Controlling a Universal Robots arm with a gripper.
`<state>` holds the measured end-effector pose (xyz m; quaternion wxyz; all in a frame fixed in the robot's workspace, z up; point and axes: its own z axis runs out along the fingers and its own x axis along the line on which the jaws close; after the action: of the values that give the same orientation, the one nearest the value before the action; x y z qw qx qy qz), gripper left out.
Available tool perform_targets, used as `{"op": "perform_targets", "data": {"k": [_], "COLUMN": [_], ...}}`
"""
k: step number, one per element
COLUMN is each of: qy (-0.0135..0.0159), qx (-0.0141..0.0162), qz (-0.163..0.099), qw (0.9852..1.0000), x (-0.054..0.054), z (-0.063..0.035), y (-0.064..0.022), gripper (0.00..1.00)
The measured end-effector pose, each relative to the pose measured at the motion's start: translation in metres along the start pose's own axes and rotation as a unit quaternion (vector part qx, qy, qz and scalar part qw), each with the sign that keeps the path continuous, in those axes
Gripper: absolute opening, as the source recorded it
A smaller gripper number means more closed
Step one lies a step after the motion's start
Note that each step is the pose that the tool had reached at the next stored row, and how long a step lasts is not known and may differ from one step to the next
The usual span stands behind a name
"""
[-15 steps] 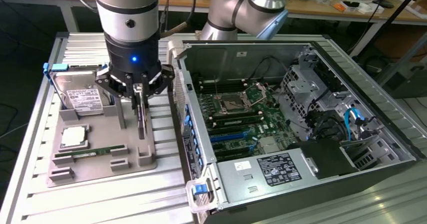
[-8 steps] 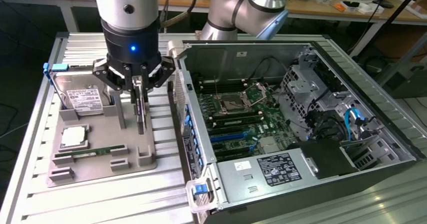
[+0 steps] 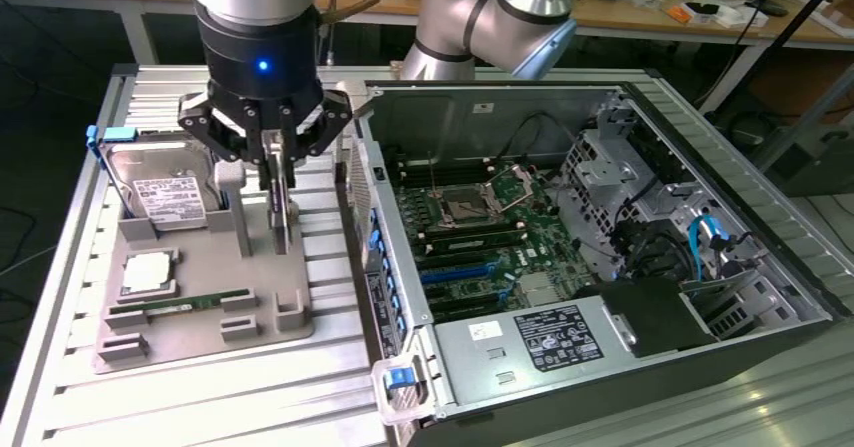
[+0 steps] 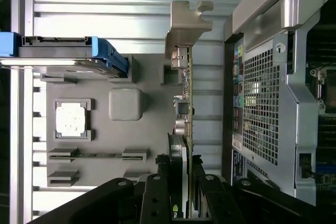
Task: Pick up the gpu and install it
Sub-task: 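Pick up the gpu and move the gpu toward the slot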
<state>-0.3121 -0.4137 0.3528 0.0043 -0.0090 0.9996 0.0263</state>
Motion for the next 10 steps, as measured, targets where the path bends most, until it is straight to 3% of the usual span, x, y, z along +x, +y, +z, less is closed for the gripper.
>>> {"op": "perform_targets", "data": {"k": [3,6,10], "qy": [0.0,0.0,-0.0002], "qx": [0.0,0.0,0.0], "qz": [0.0,0.0,0.0], "qw": [1.0,1.0,1.0], "x": [0.0,0.0,0.0], "z": [-0.0068,-0.0263,-0.0384], "y": [0.0003,0.0014,0.002], "gripper": [0.27,0.27,0.27]}}
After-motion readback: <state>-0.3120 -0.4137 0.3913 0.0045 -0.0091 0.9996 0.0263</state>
